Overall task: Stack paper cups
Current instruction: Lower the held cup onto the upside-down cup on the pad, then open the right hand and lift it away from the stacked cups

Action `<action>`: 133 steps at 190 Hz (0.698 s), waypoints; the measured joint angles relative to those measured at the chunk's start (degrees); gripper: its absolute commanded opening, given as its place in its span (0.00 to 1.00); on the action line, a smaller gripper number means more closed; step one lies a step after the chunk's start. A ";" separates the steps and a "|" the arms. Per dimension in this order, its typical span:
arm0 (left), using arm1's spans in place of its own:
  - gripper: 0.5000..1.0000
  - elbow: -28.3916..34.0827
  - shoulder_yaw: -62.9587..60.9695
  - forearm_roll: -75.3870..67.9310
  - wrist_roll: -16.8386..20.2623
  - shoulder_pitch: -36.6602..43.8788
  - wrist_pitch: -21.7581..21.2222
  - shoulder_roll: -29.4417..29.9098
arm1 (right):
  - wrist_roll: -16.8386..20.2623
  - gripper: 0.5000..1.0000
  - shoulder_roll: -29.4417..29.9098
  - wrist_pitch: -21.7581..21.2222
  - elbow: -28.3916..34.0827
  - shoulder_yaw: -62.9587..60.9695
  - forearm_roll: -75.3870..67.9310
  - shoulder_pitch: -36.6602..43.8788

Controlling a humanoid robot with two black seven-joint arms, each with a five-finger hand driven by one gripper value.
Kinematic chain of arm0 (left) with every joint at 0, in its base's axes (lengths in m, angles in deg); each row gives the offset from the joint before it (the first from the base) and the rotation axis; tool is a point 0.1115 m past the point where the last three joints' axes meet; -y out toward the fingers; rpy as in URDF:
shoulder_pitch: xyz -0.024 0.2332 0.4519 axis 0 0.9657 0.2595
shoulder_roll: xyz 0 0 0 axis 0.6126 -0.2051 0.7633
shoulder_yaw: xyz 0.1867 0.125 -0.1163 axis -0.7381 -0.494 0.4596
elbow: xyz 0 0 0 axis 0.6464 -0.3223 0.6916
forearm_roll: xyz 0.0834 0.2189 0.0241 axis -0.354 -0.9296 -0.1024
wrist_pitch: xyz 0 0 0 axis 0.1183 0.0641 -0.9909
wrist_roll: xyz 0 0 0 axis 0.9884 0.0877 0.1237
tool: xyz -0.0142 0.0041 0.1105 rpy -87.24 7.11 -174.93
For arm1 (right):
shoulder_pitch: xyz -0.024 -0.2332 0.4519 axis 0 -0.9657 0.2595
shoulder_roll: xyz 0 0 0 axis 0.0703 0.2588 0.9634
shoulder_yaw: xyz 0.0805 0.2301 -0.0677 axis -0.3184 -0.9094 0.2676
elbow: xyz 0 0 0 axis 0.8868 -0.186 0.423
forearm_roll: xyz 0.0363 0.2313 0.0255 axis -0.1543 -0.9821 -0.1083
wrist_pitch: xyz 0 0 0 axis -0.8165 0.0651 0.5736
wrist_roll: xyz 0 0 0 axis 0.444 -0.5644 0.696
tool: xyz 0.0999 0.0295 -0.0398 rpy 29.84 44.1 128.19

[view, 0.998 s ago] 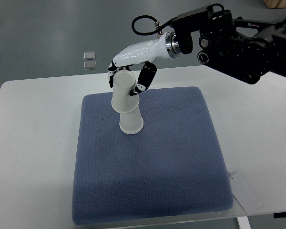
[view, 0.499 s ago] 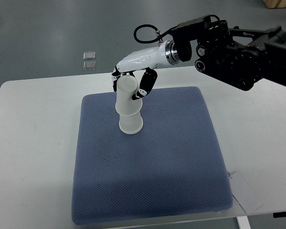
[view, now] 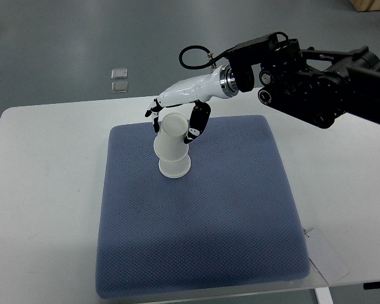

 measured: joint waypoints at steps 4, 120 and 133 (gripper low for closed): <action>1.00 0.00 0.00 0.00 0.00 0.00 0.00 0.00 | 0.00 0.81 -0.04 -0.18 0.00 0.00 0.01 0.05; 1.00 0.00 0.00 0.00 0.00 0.00 0.00 0.00 | -0.06 0.81 -5.70 -1.01 -2.28 -4.78 -1.51 0.33; 1.00 0.00 0.00 0.00 0.00 0.00 0.00 0.00 | -0.06 0.81 -7.37 -1.63 -4.14 -7.34 -3.99 -0.39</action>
